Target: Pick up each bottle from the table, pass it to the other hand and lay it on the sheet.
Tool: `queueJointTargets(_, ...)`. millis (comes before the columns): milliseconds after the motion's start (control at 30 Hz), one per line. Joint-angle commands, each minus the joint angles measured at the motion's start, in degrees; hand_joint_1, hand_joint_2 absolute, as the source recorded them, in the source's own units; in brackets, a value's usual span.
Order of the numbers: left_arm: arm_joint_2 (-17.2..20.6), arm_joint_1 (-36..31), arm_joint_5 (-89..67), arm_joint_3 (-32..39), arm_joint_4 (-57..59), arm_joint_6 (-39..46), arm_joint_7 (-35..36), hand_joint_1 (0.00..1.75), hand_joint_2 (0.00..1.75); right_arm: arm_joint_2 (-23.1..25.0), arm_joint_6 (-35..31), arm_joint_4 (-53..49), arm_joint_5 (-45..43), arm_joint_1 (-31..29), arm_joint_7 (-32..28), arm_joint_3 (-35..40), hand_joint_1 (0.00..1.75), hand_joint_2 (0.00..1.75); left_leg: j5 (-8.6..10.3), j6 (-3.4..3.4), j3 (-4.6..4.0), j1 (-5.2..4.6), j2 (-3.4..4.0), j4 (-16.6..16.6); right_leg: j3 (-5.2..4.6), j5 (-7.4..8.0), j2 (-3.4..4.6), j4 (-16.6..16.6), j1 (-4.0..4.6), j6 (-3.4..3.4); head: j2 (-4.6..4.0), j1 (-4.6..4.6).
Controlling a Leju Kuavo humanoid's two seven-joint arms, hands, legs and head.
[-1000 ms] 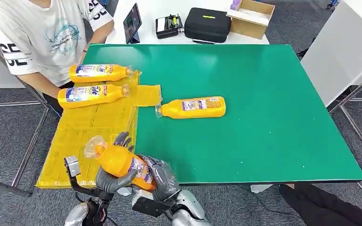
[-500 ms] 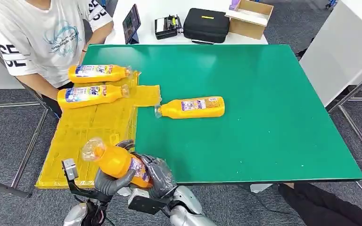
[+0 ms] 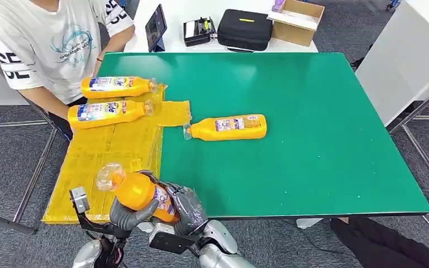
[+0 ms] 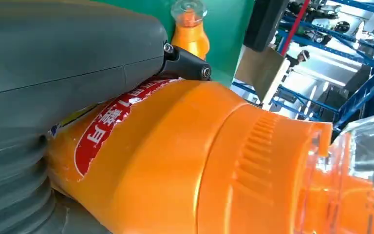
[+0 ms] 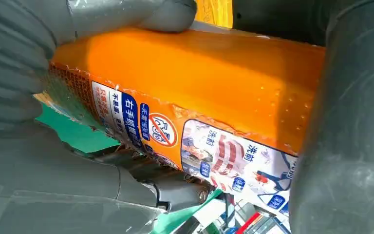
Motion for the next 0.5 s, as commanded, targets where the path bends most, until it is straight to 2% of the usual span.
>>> queueJointTargets(33,-0.06,-1.41,-0.51,-1.67,-1.23,1.18,0.23,1.75,1.75,-0.79,0.19,2.86,0.24,-1.02,0.47,1.88,1.54,1.75,-0.17,0.02,0.32,0.07,0.0,0.04,0.39,-0.16,-0.1,-0.02,0.12,-0.23,0.0,0.0)
queueJointTargets(100,-0.39,-1.6,-0.61,-0.82,-1.45,1.93,0.33,1.75,1.75,-0.63,-0.17,2.72,0.49,-1.18,0.55,1.9,1.45,1.75,-0.11,0.02,0.23,0.04,-0.01,0.01,0.28,-0.11,-0.09,-0.03,0.08,-0.17,0.0,0.0)
queueJointTargets(133,-0.48,-1.67,-0.57,-0.57,-1.52,2.09,0.36,1.75,1.75,-0.52,-0.85,2.32,0.3,-1.04,0.43,1.57,0.87,1.75,-0.29,0.03,0.52,0.1,0.06,0.08,0.6,-0.26,-0.08,-0.03,0.17,-0.33,0.0,0.0)
queueJointTargets(167,-0.66,-1.75,-0.48,-0.04,-1.68,2.45,0.36,1.75,1.75,-0.36,-1.92,1.73,0.0,-0.78,0.48,0.98,0.0,1.75,-0.1,0.02,0.18,0.05,-0.02,0.03,0.24,-0.1,-0.09,-0.02,0.09,-0.16,0.0,0.0)
queueJointTargets(300,-1.2,-2.92,-0.99,3.46,-3.86,5.87,0.37,1.75,1.75,-0.59,-4.91,-4.79,-2.11,0.35,0.1,-1.64,0.0,1.75,-0.03,0.01,0.03,0.03,-0.02,0.02,0.07,-0.04,-0.07,0.0,0.05,-0.1,0.0,0.02)
queueJointTargets(333,-1.35,-4.1,-1.78,5.1,-4.22,8.17,0.35,1.75,1.75,-0.96,-5.35,-8.45,-3.44,0.87,-0.4,-2.63,0.0,0.0,-0.13,0.01,0.2,0.07,-0.01,0.06,0.26,-0.13,-0.09,0.01,0.11,-0.19,0.0,0.0)
queueJointTargets(500,-1.4,-10.91,-1.7,13.09,-1.2,15.94,1.11,1.75,1.75,-2.61,-2.58,-20.39,-9.25,2.71,-0.51,-5.27,0.0,0.0,0.02,0.0,-0.04,0.06,-0.09,0.04,0.03,-0.02,-0.13,0.02,0.07,-0.11,0.0,0.0)
